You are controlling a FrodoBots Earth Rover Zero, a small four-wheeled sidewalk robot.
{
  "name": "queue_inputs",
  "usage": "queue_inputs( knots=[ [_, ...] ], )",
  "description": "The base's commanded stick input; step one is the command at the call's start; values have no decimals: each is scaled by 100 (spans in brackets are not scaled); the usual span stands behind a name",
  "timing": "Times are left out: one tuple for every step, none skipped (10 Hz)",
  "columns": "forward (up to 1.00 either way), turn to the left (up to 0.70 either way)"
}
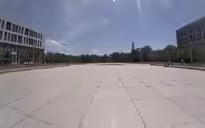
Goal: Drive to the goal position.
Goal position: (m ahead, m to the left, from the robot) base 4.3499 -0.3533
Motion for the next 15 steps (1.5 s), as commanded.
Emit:
queue_inputs(
  knots=[
    [69, 0],
    [69, 0],
    [69, 0],
    [69, 0],
    [69, 0],
    [69, 0],
    [69, -6],
    [69, -17],
    [69, -28],
    [69, -34],
    [69, -32],
    [69, -23],
    [69, -14],
    [69, -5],
    [69, 0]
  ],
)
